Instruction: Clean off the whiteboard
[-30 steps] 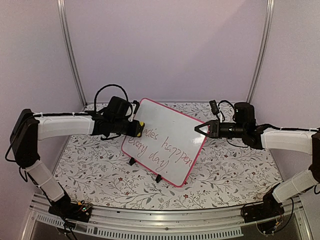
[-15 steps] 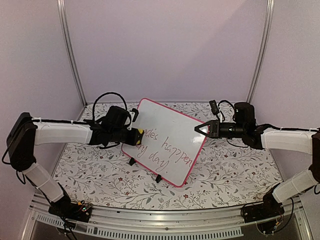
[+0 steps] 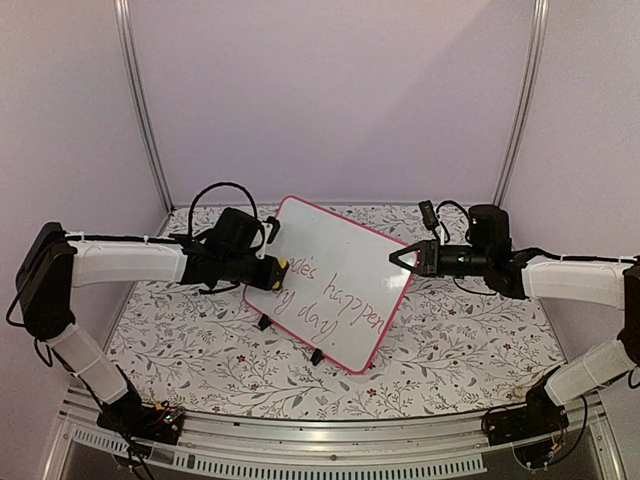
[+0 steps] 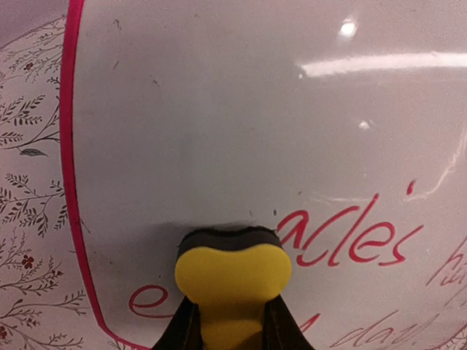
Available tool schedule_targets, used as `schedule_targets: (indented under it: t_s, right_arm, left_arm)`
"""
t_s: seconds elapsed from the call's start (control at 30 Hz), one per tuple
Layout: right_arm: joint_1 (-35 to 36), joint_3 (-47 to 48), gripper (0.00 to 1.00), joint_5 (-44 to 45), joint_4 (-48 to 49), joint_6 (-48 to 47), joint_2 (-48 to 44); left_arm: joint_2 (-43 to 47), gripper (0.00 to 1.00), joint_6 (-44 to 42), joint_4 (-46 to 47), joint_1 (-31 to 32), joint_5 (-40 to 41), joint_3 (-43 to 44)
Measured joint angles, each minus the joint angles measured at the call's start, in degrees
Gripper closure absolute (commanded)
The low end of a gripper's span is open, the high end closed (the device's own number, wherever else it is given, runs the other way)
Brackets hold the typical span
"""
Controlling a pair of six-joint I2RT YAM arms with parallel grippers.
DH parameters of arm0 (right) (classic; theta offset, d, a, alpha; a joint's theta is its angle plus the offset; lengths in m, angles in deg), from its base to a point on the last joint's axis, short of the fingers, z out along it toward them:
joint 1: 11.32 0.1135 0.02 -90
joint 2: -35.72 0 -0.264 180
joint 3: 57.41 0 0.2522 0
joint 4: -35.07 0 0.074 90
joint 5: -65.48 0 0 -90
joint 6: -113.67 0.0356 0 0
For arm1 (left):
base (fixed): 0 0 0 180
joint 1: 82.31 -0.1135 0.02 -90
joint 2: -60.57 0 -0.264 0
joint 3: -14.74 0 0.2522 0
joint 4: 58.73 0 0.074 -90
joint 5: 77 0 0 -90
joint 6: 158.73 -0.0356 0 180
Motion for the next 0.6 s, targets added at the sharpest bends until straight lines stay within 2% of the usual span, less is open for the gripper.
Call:
schedule_targets:
  t_s: [0.2, 0.3, 0.4, 0.6]
  right_arm:
    - [0.0, -0.2, 1.0, 0.0, 0.4, 0.0, 0.0]
    - [0.0, -0.2, 1.0, 0.0, 0.4, 0.0, 0.1]
    - [0.0, -0.2, 1.0, 0.0, 0.5, 0.2, 0.2]
    - [0.0, -0.2, 1.0, -0.2, 1.0, 0.2, 0.5]
  left_arm:
    - [-2.7, 1.0, -2.6, 0.3, -1.8, -1.0, 8.0]
    - [-3.1, 1.0, -3.1, 1.2, -2.2, -1.5, 8.3]
    - [-2.9, 1.0, -2.7, 3.7, -2.2, -2.0, 6.4]
    - [1.0, 1.0, -0.3, 8.8, -2.1, -2.5, -4.3]
